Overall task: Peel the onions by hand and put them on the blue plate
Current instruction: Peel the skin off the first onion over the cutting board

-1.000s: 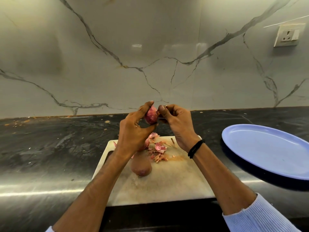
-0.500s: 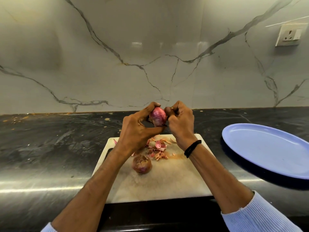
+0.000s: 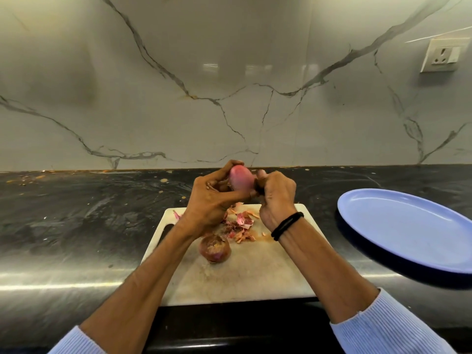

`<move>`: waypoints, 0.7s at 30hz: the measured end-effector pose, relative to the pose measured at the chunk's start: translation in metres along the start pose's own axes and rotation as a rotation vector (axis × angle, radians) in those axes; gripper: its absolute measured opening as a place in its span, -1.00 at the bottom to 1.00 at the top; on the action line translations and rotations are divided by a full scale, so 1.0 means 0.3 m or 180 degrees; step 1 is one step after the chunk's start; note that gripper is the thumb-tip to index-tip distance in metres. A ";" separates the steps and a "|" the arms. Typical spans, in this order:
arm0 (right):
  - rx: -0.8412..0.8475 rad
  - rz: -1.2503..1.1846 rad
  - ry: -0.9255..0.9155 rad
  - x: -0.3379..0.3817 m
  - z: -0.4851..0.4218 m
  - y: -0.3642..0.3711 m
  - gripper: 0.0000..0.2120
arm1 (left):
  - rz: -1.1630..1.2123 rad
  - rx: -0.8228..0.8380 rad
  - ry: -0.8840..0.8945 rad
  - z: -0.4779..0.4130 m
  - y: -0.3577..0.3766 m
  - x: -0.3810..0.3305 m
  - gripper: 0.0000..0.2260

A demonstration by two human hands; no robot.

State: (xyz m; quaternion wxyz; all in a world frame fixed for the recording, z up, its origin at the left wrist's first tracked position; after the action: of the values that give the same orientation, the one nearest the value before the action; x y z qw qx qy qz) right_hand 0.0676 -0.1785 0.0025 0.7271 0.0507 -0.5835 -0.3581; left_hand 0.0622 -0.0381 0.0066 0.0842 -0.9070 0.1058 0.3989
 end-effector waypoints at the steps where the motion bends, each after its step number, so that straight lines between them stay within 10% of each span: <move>1: 0.0051 -0.0253 0.0225 0.008 0.003 -0.008 -0.74 | 0.0235 -0.0141 -0.0061 -0.001 0.002 -0.004 -0.50; 12: 0.0569 0.0265 -0.0125 0.090 -0.018 -0.032 -0.88 | 0.0634 -0.0599 -0.0059 -0.028 -0.029 -0.002 -0.41; 21: 0.1145 0.1527 -0.1752 0.092 0.008 0.006 -0.76 | 0.0555 -0.0746 -0.0281 -0.038 -0.046 0.021 -0.54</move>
State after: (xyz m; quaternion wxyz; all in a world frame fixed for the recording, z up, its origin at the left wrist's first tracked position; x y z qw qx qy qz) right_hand 0.0679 -0.1923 0.0265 0.5862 -0.0582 -0.8049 -0.0708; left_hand 0.0780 -0.0285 0.0106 -0.0526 -0.8795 0.1331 0.4539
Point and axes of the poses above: each hand's wrist, its own z-axis away from the middle knuckle, its own y-axis out of the palm, x = y × z, the point moved 3 cm from there along -z, towards the middle knuckle, and after that the axes turned 13 degrees about y, right-handed, at the moved point
